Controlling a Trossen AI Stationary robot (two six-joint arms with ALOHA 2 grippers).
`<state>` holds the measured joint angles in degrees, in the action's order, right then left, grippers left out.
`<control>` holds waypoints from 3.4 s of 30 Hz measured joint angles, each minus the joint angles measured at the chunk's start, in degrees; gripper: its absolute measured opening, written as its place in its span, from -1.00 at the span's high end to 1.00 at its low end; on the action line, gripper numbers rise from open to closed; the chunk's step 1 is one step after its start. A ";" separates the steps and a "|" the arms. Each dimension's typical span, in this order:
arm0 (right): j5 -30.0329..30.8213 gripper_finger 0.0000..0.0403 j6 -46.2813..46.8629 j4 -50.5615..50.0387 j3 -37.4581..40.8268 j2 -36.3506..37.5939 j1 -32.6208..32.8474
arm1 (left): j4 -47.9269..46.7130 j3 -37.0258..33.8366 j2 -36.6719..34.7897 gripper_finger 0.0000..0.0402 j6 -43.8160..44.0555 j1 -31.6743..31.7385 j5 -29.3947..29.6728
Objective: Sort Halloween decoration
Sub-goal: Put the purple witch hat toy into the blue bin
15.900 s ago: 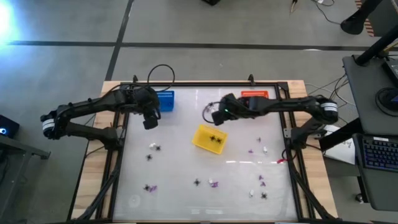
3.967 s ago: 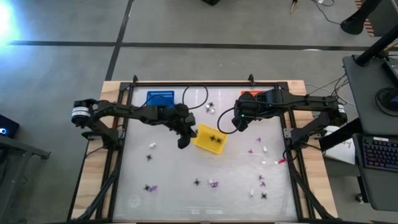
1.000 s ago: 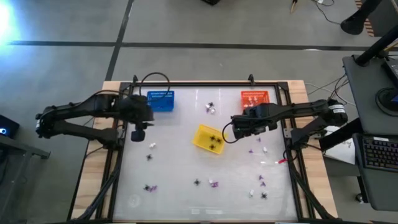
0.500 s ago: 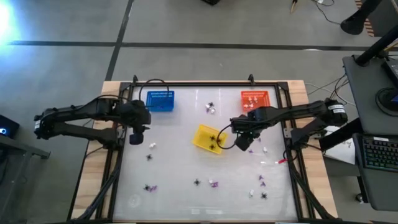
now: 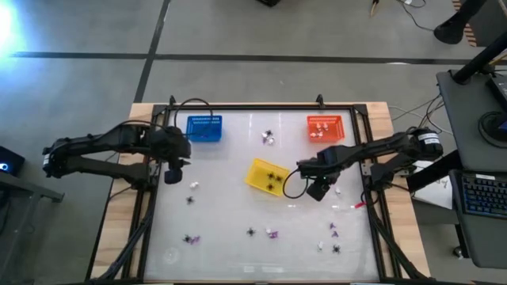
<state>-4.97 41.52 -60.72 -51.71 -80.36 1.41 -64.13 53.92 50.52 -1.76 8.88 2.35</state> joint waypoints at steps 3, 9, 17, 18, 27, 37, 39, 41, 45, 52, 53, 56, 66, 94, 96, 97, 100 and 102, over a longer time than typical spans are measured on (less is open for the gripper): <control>-0.01 0.39 -0.01 2.00 0.55 0.00 0.50 | 0.01 0.21 -0.22 0.59 0.25 0.00 0.00; -2.55 0.39 -1.48 8.57 2.65 0.00 1.69 | 0.14 0.45 -0.22 0.59 0.38 0.00 0.00; 0.46 0.39 -1.09 9.31 4.51 0.00 2.87 | 0.41 0.45 -0.11 0.59 0.39 -0.04 0.02; 0.46 0.39 -1.09 9.52 4.73 0.00 2.87 | 0.69 0.45 -0.11 0.59 0.41 -0.04 0.02; -1.47 0.39 1.09 13.60 6.79 0.00 2.98 | 1.83 0.45 -0.11 0.59 1.07 -0.04 0.04; -1.46 0.39 2.48 15.16 9.69 0.00 2.98 | 2.07 0.45 -0.11 0.59 1.07 0.00 0.07; -1.46 0.39 3.93 16.16 10.59 0.00 2.98 | 2.07 0.45 -0.11 0.59 1.05 0.00 0.08; -1.49 0.39 5.47 17.12 11.46 0.11 2.98 | 2.08 0.45 -0.11 0.59 1.05 0.00 0.10; -1.23 0.42 7.39 17.84 12.09 0.26 2.98 | 2.90 0.45 -0.11 0.59 0.90 0.00 0.13; -1.49 0.78 8.21 18.09 11.97 0.21 2.98 | 4.58 0.45 -0.11 0.59 0.83 0.00 0.13; -1.49 0.84 8.46 18.00 11.89 0.20 2.98 | 4.64 0.45 -0.11 0.59 0.83 0.00 0.13; -1.46 0.92 9.14 18.00 11.63 0.20 2.98 | 4.61 0.45 -0.11 0.59 0.83 0.00 0.13; -2.27 0.95 12.63 17.79 8.46 -0.11 2.98 | 4.47 0.45 -0.10 0.59 0.99 0.00 0.11; 11.58 0.94 12.56 16.07 -18.85 -4.67 -2.14 | 1.21 0.45 -0.13 0.59 -0.97 -0.02 0.09; 11.54 0.94 10.25 17.84 -20.73 -6.59 -3.43 | 1.35 0.45 -0.13 0.59 -1.55 -0.02 0.16; 11.43 0.94 8.94 18.61 -21.92 -7.88 -4.09 | 1.43 0.45 -0.13 0.59 -1.68 -0.02 0.20; 10.97 0.94 4.87 20.26 -25.98 -11.81 -5.92 | 1.46 0.45 -0.13 0.59 -1.73 -0.02 0.24; 10.61 0.94 2.60 20.76 -29.10 -14.62 -7.13 | 1.48 0.45 -0.19 0.59 -1.75 -0.02 0.24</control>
<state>5.64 44.12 -39.95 -80.80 -94.97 -5.73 -62.65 54.37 50.33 -3.51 8.87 2.59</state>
